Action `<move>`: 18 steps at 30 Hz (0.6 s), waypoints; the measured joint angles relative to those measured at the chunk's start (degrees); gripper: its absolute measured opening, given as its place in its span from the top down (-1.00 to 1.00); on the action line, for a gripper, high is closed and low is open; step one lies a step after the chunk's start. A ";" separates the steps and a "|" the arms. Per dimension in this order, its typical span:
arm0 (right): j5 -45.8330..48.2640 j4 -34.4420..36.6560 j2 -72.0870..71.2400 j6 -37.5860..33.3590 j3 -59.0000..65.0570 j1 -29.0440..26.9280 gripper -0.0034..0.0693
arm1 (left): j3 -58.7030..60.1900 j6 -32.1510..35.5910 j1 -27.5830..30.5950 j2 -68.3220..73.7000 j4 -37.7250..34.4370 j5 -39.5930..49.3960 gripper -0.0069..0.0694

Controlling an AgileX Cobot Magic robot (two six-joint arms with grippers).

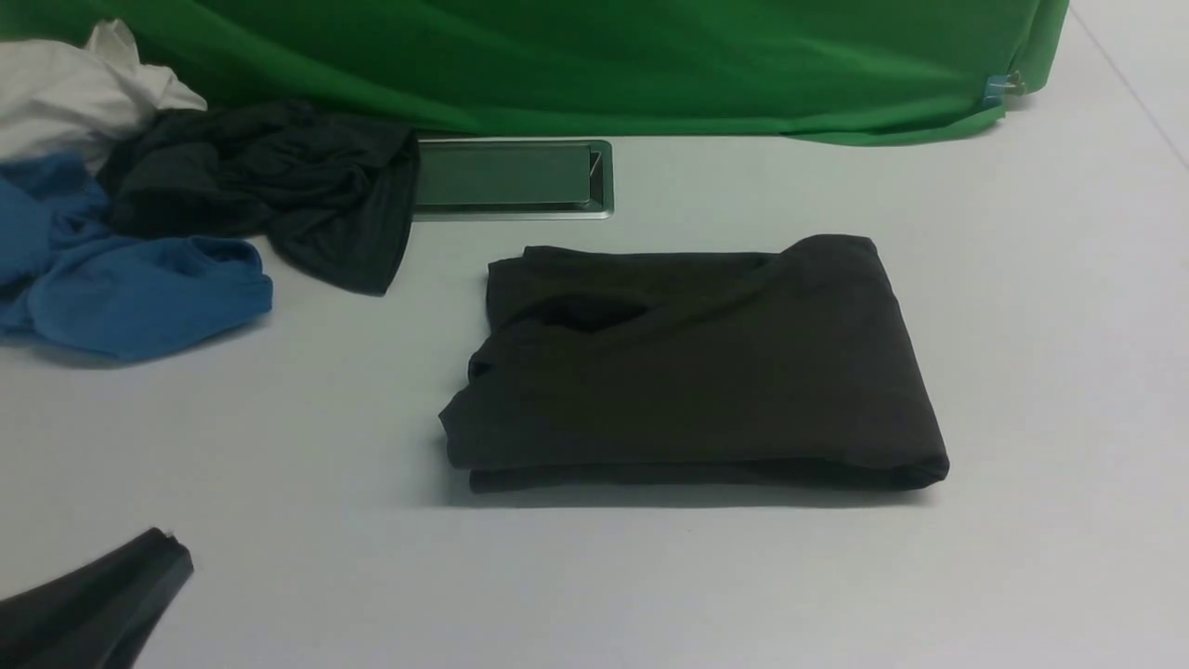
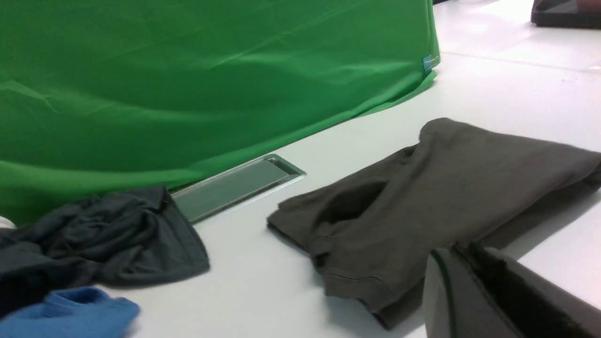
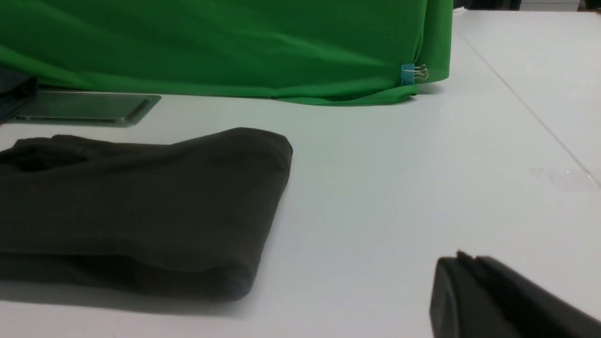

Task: Fold a long-sleeved shirt on a white desktop.

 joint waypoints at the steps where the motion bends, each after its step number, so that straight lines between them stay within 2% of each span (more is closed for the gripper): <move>1: 0.00 0.00 0.00 0.00 0.00 0.00 0.75 | 0.39 -1.60 0.52 0.04 2.02 -1.61 0.77; 4: 0.00 0.00 0.00 0.00 0.00 0.00 0.73 | 2.49 -7.46 5.59 -0.48 7.23 -7.20 0.77; 5: 0.00 0.00 0.00 0.00 0.00 0.00 0.72 | 2.81 -8.30 6.62 -0.60 7.44 -7.84 0.77; 6: 0.00 0.00 0.00 0.00 0.00 0.00 0.71 | 4.18 -9.64 11.44 -0.73 7.54 -9.66 0.77; 9: 0.00 0.00 -0.04 0.00 0.00 0.00 0.70 | 8.26 -11.09 17.54 -0.96 7.54 -10.69 0.77; 14: -0.06 0.00 -0.11 0.00 0.00 0.00 0.67 | 9.41 -11.76 19.03 -1.02 7.24 -2.10 0.77; 18: -0.17 0.00 -0.11 0.03 0.00 0.00 0.65 | 9.41 -11.69 19.03 -1.02 6.67 -0.92 0.77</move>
